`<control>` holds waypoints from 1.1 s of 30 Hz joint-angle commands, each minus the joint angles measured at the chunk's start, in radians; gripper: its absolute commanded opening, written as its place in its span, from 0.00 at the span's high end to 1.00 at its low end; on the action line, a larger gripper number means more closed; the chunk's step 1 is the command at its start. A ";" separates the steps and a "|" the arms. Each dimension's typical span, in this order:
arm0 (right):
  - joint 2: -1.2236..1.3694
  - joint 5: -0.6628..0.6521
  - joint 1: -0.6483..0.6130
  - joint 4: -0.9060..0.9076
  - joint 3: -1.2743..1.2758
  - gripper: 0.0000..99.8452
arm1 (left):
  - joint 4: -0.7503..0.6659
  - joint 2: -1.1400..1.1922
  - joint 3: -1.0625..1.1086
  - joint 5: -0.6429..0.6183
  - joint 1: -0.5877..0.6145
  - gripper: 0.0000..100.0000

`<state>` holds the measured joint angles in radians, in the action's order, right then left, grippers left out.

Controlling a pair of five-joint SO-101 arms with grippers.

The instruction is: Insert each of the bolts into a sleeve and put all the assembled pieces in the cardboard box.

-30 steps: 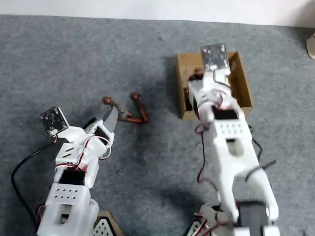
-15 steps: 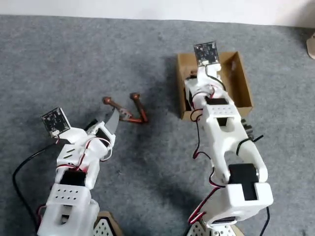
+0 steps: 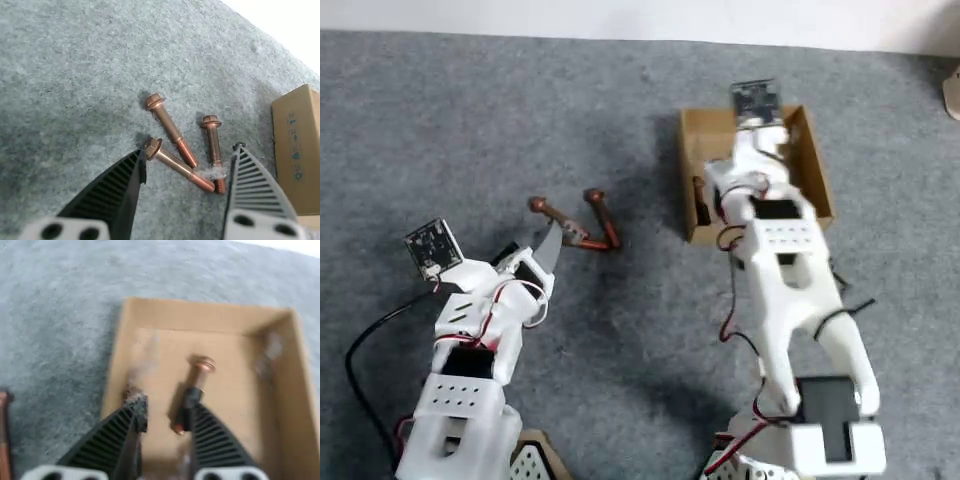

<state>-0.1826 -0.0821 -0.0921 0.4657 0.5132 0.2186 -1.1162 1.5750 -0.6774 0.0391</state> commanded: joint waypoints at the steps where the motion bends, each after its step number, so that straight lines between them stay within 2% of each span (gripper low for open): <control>1: -0.125 0.137 0.099 0.116 -0.007 1.00 | -0.006 -0.015 -0.004 0.006 -0.022 0.74; 7: -0.182 0.428 0.255 0.384 -0.007 0.99 | -0.006 -0.015 -0.004 0.006 -0.022 0.74; 10: -0.163 0.517 0.294 0.509 -0.007 0.99 | -0.006 -0.015 -0.004 0.006 -0.022 0.74; 13: -0.117 0.531 0.329 0.578 -0.007 0.98 | -0.006 -0.015 -0.004 0.006 -0.022 0.74; 18: 0.021 0.534 0.401 0.578 -0.016 0.96 | -0.006 -0.015 -0.004 0.006 -0.022 0.74; 25: 0.220 0.535 0.444 0.555 -0.021 0.76 | -0.006 -0.015 -0.004 0.006 -0.022 0.74; 33: 0.255 0.535 0.467 0.420 -0.021 0.75 | -0.006 -0.015 -0.004 0.006 -0.022 0.74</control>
<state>0.0905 0.4488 0.3498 0.9337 0.5117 0.2186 -1.1162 1.5750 -0.6774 0.0391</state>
